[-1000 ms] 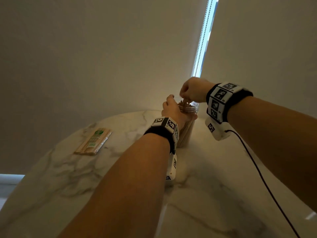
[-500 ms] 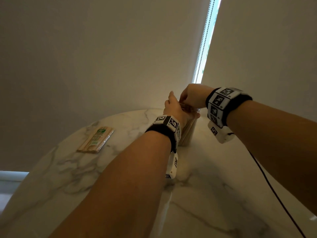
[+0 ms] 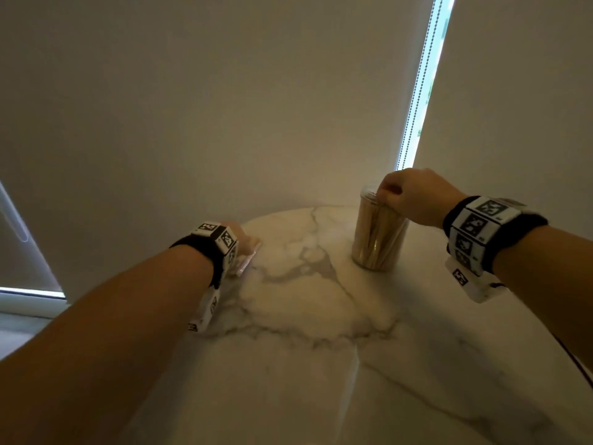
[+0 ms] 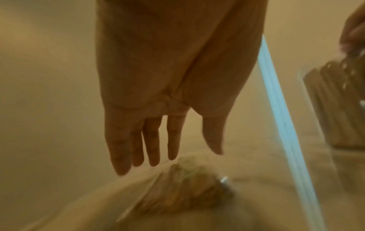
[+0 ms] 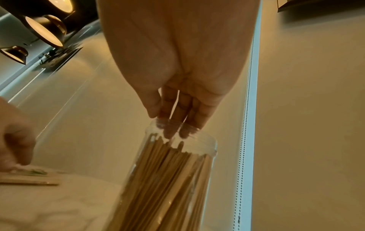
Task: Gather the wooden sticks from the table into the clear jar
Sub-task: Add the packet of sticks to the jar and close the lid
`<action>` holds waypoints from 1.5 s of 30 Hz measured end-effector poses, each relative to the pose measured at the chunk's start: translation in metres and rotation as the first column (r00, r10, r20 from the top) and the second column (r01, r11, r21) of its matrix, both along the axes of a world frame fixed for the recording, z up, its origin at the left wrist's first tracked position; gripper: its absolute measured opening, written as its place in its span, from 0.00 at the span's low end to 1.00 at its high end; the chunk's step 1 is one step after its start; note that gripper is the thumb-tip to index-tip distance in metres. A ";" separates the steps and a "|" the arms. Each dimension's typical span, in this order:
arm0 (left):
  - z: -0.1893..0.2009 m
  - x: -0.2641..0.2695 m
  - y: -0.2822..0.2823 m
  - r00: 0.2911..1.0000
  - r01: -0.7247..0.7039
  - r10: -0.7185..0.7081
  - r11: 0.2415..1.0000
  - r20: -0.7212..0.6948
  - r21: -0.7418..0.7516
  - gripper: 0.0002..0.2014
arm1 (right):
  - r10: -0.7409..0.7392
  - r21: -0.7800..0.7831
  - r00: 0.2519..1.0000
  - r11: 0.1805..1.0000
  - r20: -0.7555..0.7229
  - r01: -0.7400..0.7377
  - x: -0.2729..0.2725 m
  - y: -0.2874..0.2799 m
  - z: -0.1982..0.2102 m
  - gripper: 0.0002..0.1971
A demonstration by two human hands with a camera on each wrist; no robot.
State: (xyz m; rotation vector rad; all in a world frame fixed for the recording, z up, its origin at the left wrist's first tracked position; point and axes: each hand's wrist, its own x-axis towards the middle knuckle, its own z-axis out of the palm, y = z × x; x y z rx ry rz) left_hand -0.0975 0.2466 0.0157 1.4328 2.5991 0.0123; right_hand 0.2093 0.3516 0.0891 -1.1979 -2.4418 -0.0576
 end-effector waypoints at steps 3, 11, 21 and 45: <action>-0.014 -0.007 -0.019 0.999 -0.014 0.012 0.998 -0.038 -0.065 0.41 | 0.020 0.064 0.994 0.998 -0.112 -0.013 0.001 -0.015 -0.005 0.09; 0.006 0.043 -0.053 0.980 0.152 -0.157 0.987 0.124 0.051 0.25 | 0.066 -0.210 0.996 0.975 -0.053 -0.076 0.003 -0.102 -0.031 0.07; 0.030 0.130 -0.119 0.655 0.214 -0.443 0.885 0.612 0.413 0.17 | 0.065 -0.441 0.966 0.880 -0.251 -0.174 0.035 -0.164 -0.031 0.10; 0.011 0.178 -0.112 -0.103 -0.416 -0.565 0.772 0.818 0.481 0.18 | -0.083 -0.328 0.723 0.922 -0.686 -0.205 0.043 -0.189 -0.072 0.10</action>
